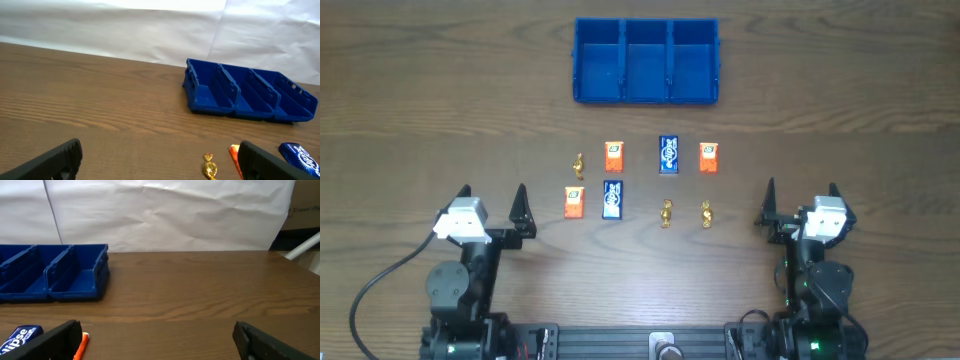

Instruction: Sort Candies Into Trays

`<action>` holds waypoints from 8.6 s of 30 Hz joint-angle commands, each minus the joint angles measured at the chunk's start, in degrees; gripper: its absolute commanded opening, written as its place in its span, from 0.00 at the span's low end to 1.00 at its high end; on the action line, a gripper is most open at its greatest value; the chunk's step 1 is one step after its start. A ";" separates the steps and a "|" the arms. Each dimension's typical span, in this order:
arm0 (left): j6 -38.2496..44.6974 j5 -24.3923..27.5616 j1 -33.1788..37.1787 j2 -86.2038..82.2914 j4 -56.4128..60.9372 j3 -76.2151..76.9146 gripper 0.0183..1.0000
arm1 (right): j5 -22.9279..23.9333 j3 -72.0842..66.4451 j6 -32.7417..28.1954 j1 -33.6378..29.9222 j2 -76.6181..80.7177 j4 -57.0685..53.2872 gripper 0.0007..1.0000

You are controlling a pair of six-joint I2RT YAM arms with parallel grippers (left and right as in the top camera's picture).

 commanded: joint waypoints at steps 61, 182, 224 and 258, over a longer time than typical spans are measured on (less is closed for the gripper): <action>-11.76 -6.73 -19.67 52.39 -34.67 43.60 1.00 | -0.02 -0.07 0.44 -0.33 -0.37 -0.26 1.00; -12.52 -11.76 -18.25 134.77 -49.92 129.74 0.73 | -0.02 -0.07 0.44 -0.35 -0.39 -0.26 1.00; -36.41 -17.70 -50.18 137.41 -48.94 120.04 0.27 | -0.02 -0.07 0.44 -0.33 -0.39 -0.26 1.00; -10.99 -8.87 -19.04 127.69 -50.23 119.95 0.82 | -0.02 -0.07 0.44 -0.33 -0.39 -0.26 1.00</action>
